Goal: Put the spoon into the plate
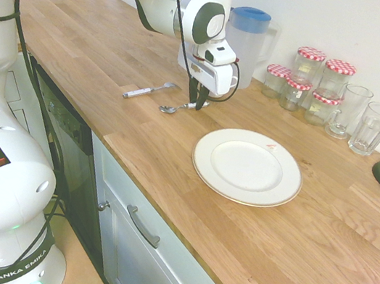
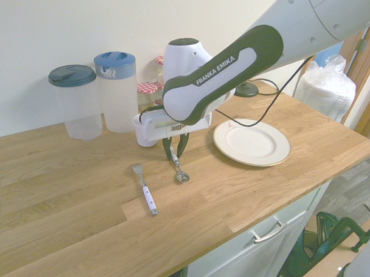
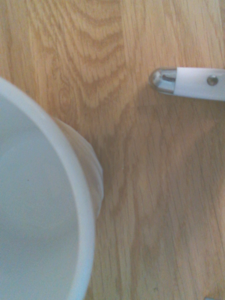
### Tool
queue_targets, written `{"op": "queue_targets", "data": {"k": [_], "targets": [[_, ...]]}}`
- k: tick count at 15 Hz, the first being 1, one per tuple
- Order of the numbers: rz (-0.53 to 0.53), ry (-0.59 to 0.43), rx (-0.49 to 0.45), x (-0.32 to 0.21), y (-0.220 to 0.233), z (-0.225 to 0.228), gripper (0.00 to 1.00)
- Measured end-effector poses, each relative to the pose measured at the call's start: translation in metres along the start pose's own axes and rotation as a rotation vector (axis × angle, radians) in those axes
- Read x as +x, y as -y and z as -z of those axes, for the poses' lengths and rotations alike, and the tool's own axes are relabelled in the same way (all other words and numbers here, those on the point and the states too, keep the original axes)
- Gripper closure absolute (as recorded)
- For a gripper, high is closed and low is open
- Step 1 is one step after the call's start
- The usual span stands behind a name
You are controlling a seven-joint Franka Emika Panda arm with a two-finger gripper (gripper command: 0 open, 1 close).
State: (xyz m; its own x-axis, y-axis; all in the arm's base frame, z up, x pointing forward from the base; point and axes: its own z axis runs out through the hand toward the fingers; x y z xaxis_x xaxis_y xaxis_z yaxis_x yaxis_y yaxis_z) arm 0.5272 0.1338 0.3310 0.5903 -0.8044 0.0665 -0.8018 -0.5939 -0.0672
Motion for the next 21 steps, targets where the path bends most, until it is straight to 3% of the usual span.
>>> {"op": "queue_targets", "data": {"k": [10, 14, 18, 21], "targets": [[-0.009, 0.001, 0.009, 0.012, -0.004, 0.002, 1.00], [-0.025, -0.003, 0.036, 0.037, -0.019, 0.038, 1.00], [-0.058, -0.018, 0.033, 0.082, -0.061, 0.083, 1.00], [-0.058, -0.005, 0.016, 0.114, -0.116, 0.079, 1.00]]}}
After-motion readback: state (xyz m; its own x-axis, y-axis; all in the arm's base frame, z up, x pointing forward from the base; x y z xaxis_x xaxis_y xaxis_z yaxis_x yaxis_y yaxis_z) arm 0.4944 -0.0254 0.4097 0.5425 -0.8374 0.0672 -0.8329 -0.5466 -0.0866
